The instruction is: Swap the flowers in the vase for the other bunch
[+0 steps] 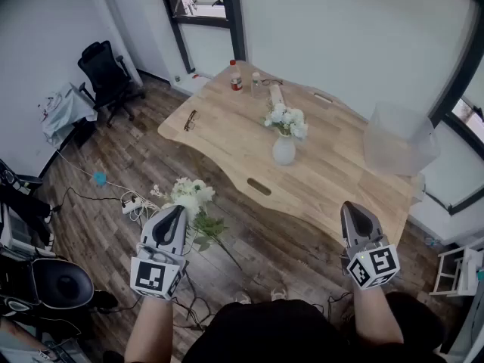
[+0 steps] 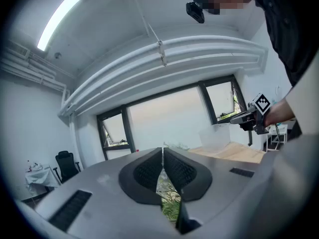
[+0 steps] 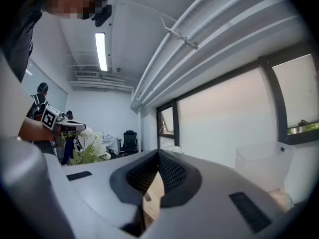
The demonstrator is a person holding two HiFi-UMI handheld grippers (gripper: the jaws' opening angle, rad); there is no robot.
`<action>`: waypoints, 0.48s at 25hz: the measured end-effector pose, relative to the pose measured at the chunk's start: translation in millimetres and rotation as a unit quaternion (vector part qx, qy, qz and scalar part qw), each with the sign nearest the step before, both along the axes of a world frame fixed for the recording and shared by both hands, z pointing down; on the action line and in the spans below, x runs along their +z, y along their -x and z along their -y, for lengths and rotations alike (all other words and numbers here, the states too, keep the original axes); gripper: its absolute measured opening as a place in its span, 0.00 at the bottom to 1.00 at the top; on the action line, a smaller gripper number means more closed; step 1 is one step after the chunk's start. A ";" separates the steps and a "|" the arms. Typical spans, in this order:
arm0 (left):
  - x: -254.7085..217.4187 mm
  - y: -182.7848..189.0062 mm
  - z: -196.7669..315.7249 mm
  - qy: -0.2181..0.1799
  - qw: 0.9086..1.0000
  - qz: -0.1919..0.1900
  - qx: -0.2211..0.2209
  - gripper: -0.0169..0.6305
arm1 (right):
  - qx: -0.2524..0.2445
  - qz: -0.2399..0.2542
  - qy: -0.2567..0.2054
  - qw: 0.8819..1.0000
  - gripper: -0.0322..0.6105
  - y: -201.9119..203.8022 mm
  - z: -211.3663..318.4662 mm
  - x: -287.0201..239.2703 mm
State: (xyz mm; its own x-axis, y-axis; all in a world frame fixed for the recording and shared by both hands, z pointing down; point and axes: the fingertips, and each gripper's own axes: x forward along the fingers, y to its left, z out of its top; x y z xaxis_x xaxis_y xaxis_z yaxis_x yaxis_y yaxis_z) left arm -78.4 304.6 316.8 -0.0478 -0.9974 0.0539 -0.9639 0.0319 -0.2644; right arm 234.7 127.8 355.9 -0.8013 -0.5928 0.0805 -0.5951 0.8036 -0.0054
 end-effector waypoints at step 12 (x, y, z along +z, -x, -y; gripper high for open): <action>-1.2 21.7 44.0 -0.005 0.999 0.005 -0.032 0.05 | -0.035 -0.005 0.015 0.999 0.09 -3.5 32.3 18.1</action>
